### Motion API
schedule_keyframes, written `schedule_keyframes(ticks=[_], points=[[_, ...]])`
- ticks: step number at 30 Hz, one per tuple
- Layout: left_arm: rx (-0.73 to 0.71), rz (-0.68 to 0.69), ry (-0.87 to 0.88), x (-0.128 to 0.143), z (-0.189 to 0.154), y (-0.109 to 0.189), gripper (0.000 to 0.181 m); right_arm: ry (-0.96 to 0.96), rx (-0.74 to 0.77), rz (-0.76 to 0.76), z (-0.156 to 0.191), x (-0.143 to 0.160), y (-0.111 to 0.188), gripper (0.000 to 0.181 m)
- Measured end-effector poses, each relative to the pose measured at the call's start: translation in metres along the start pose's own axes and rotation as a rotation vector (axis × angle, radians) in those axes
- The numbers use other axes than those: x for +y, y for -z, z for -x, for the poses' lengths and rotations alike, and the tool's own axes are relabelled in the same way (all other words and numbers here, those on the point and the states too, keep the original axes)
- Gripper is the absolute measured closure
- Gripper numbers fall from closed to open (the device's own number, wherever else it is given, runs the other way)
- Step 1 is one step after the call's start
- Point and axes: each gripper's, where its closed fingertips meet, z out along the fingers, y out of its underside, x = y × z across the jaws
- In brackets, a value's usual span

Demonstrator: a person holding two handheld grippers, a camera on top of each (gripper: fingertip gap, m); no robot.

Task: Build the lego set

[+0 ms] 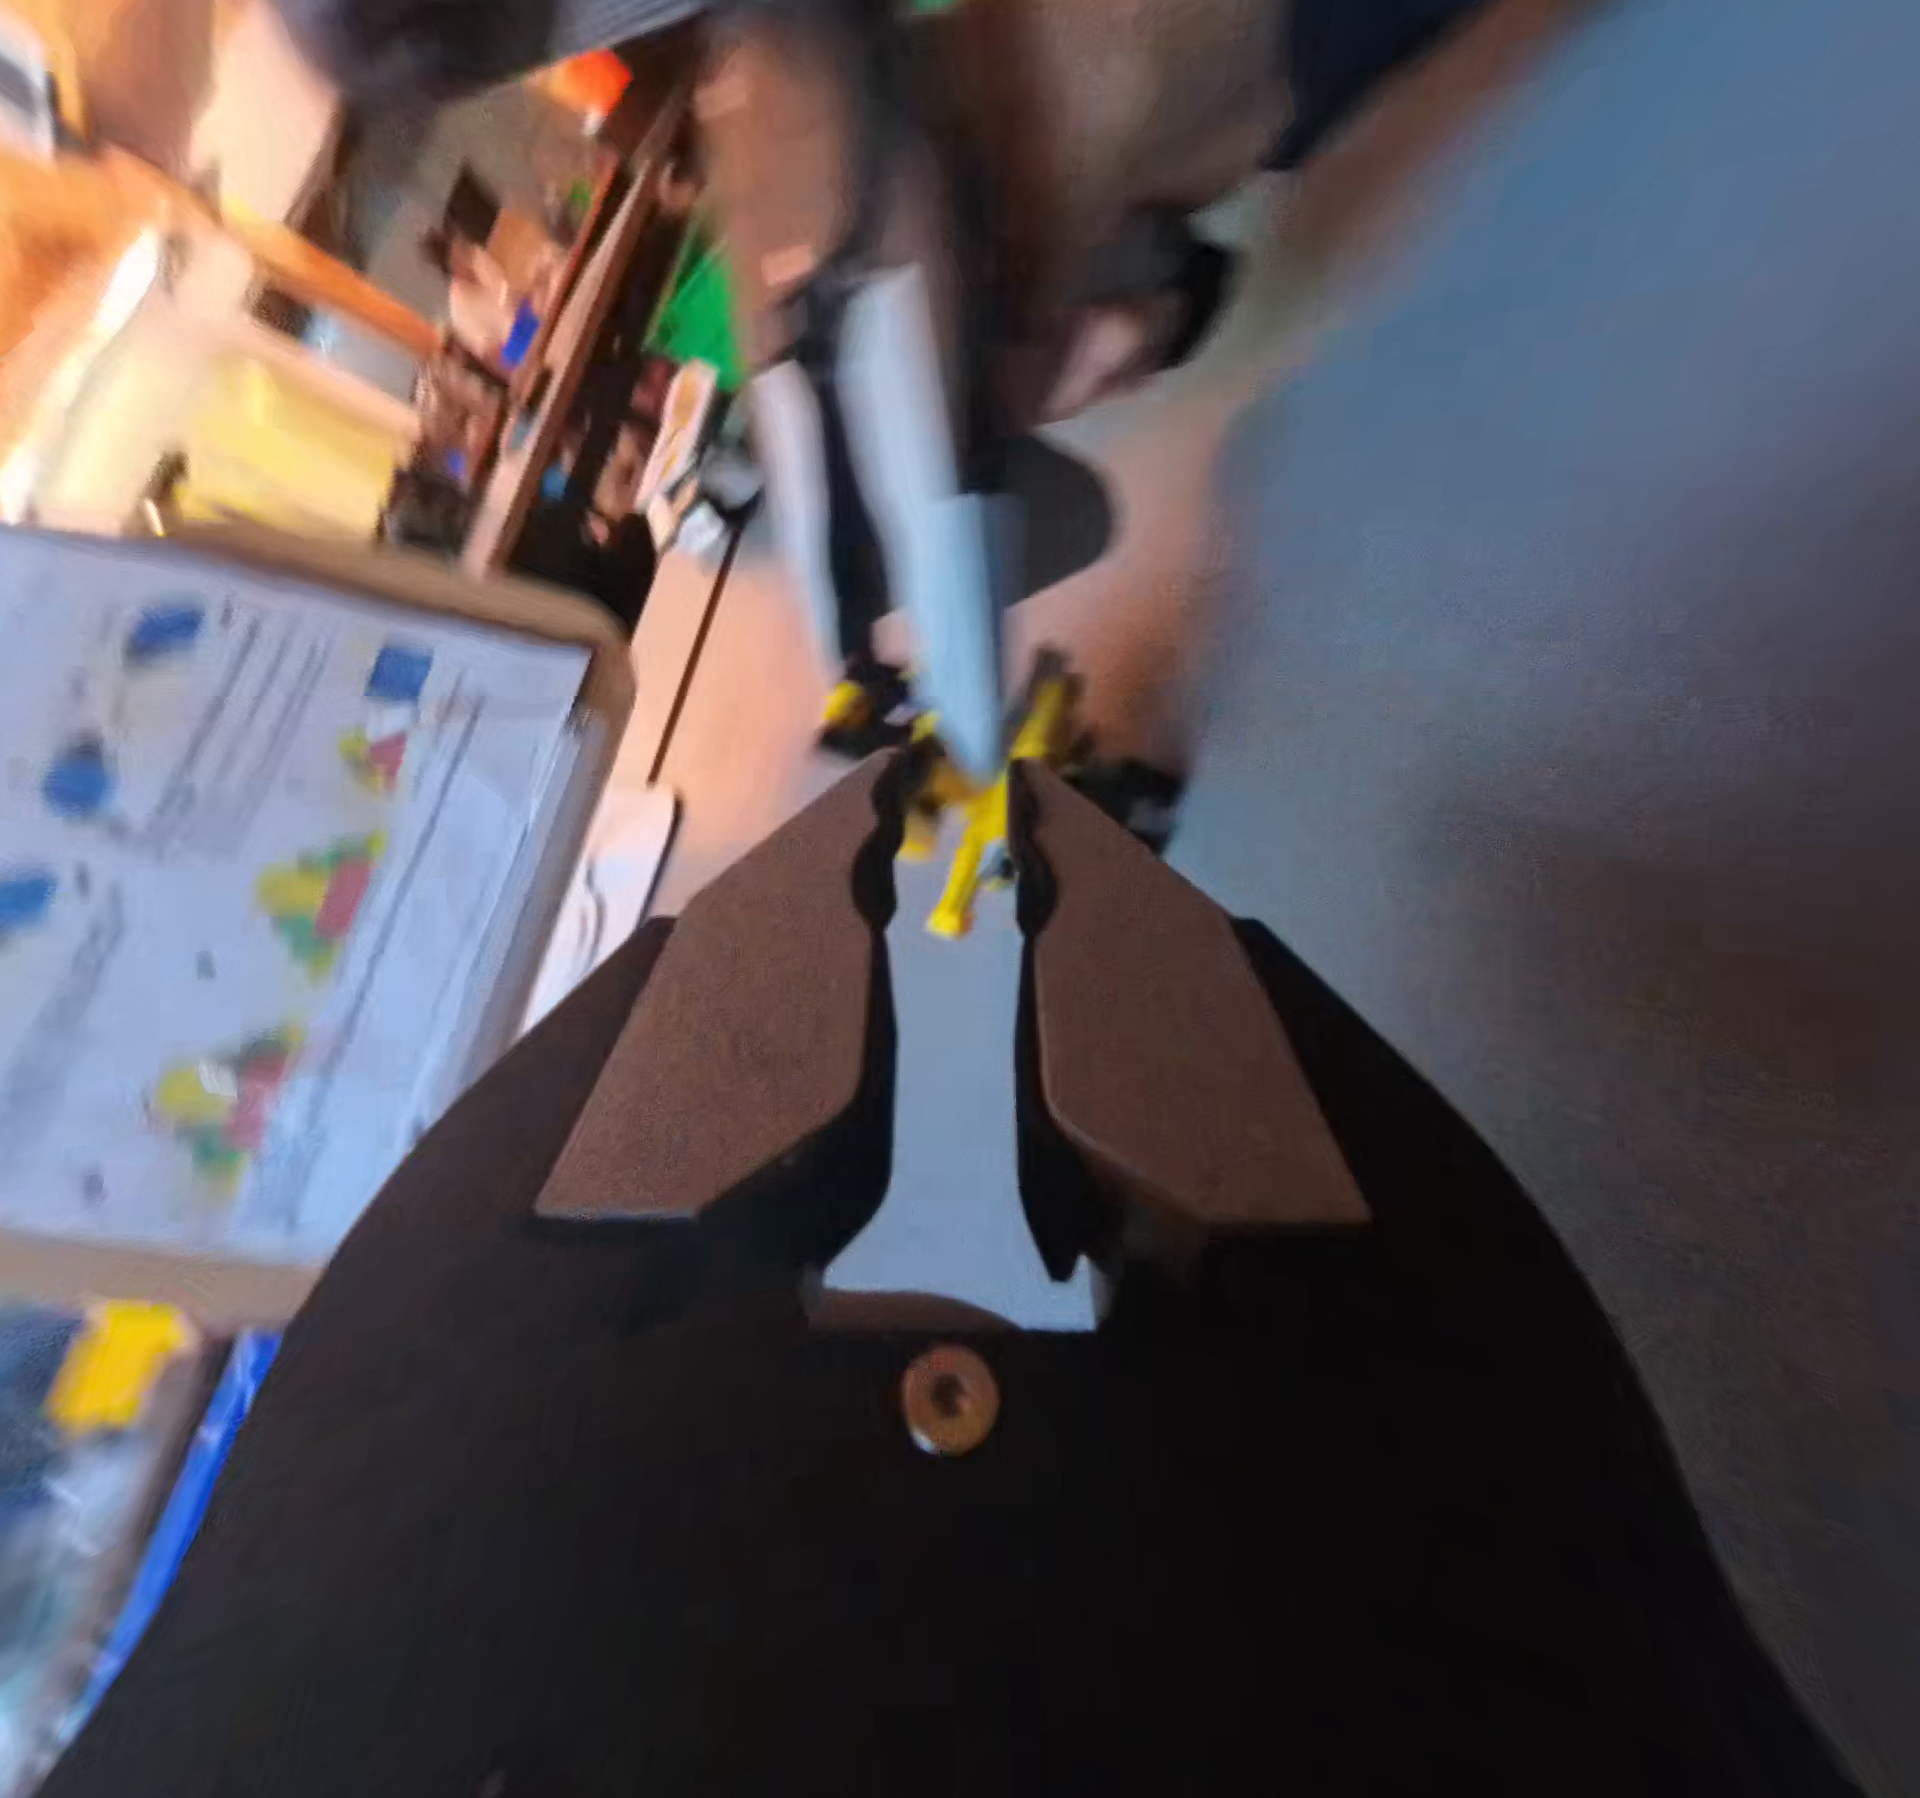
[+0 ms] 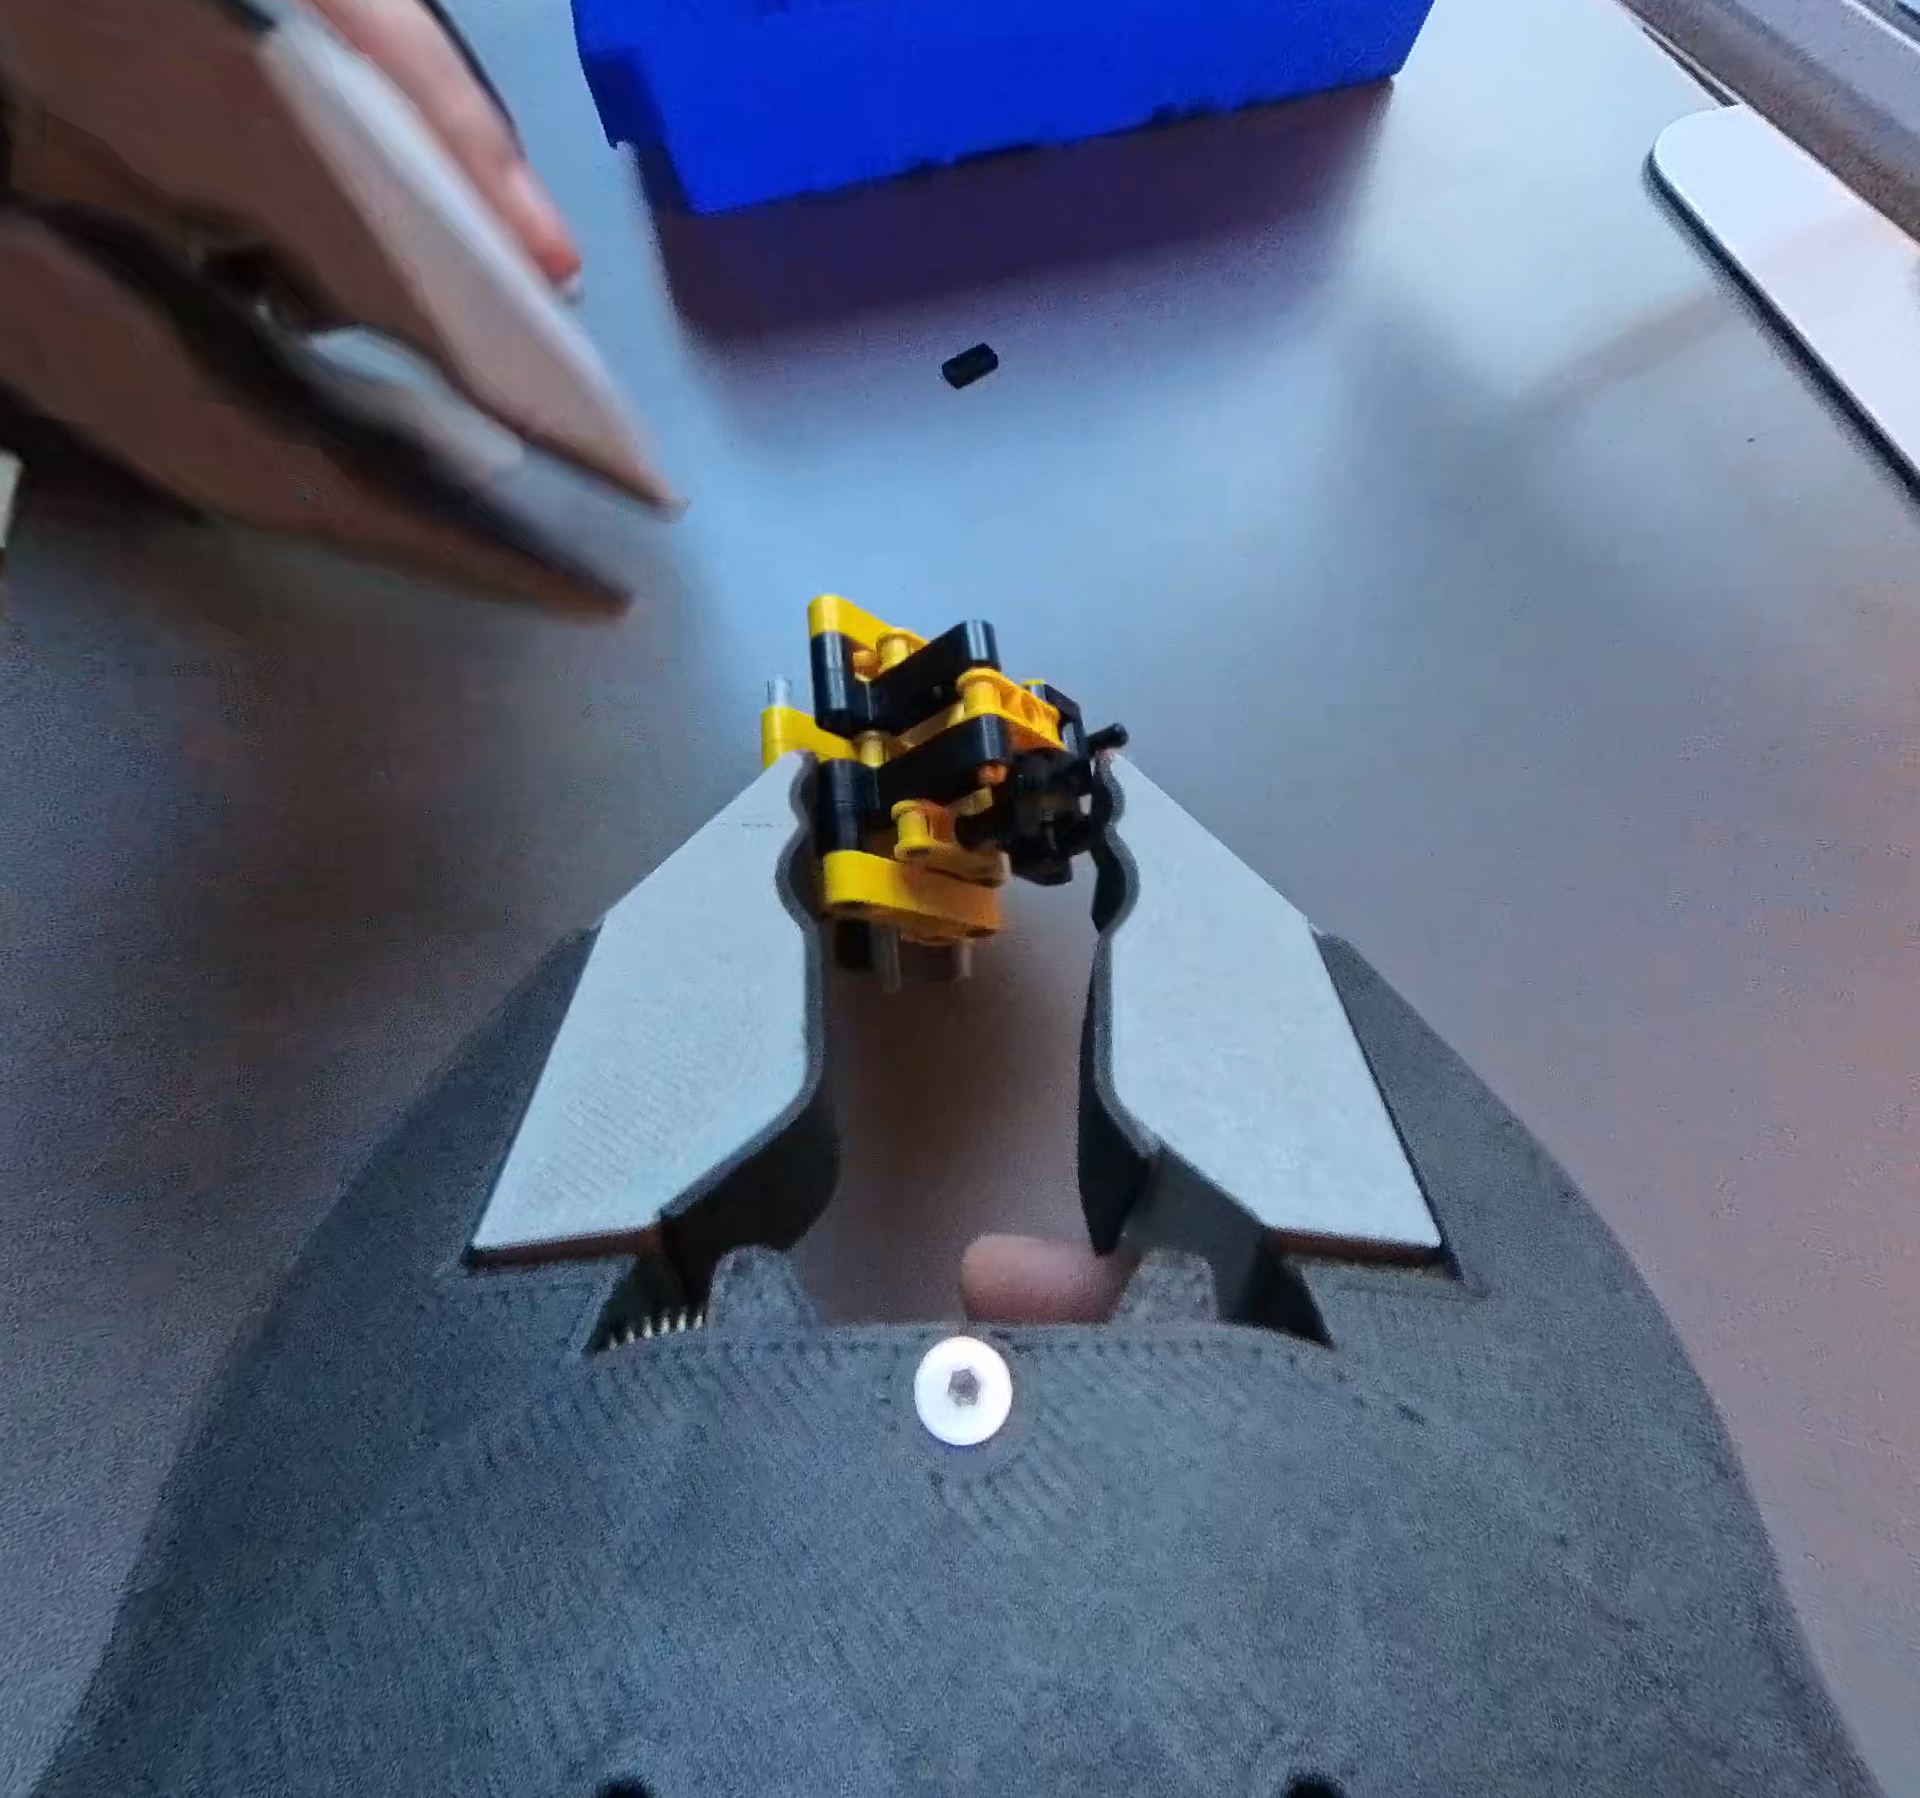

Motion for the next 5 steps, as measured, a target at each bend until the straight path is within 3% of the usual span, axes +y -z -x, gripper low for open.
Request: schedule_keyframes(ticks=[1, 3, 5], points=[[-0.014, 0.047, 0.122, 0.013, 0.019, 0.007, 0.169, -0.003, -0.001, -0.001, -0.001, 0.000, 0.000, 0.132], [0.031, 0.241, 0.292, 0.059, 0.043, 0.013, 0.154, -0.022, -0.007, -0.002, -0.001, 0.000, 0.000, 0.133], [0.061, 0.387, 0.319, 0.098, 0.059, 0.014, 0.155, -0.029, -0.011, 0.001, -0.002, 0.001, 0.001, 0.133]])
